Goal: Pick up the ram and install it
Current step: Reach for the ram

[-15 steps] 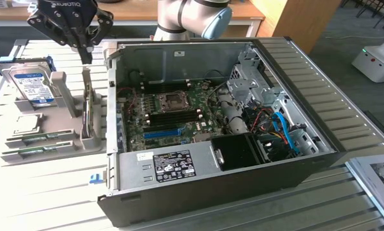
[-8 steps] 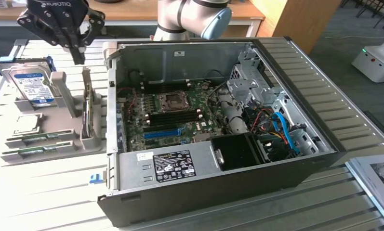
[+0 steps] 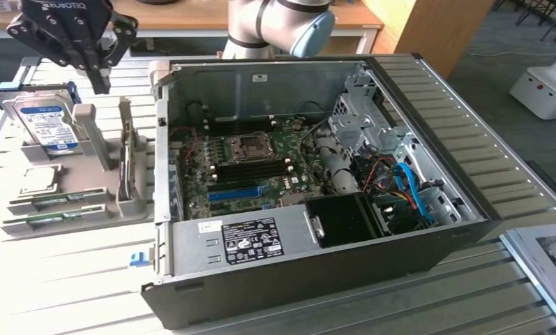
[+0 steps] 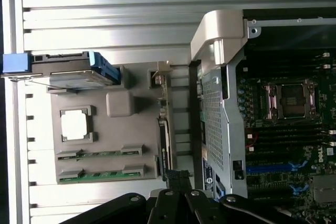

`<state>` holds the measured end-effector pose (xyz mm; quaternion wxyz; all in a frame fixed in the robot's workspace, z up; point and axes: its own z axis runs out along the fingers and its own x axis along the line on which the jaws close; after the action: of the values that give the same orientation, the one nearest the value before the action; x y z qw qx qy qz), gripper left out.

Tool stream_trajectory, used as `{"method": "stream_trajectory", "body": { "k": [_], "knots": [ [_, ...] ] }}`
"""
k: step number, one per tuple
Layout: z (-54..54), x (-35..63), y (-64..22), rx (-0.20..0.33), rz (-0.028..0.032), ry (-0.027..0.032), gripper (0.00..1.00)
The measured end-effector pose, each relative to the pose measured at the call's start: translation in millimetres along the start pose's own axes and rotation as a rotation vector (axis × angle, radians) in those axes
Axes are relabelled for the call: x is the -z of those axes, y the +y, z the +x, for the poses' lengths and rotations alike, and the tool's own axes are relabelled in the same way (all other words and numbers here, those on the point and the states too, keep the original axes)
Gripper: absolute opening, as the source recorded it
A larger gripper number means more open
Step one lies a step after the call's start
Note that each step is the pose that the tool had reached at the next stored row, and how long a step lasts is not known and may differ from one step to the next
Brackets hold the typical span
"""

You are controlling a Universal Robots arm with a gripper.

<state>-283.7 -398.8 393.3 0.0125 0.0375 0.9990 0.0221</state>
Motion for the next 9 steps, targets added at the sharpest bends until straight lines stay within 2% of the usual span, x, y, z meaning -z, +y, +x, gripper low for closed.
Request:
{"method": "stream_trajectory", "body": {
  "k": [9],
  "knots": [
    [17.2, 0.5, -1.3, 0.000, 0.0000, 0.0001, 0.10]
  ]
}}
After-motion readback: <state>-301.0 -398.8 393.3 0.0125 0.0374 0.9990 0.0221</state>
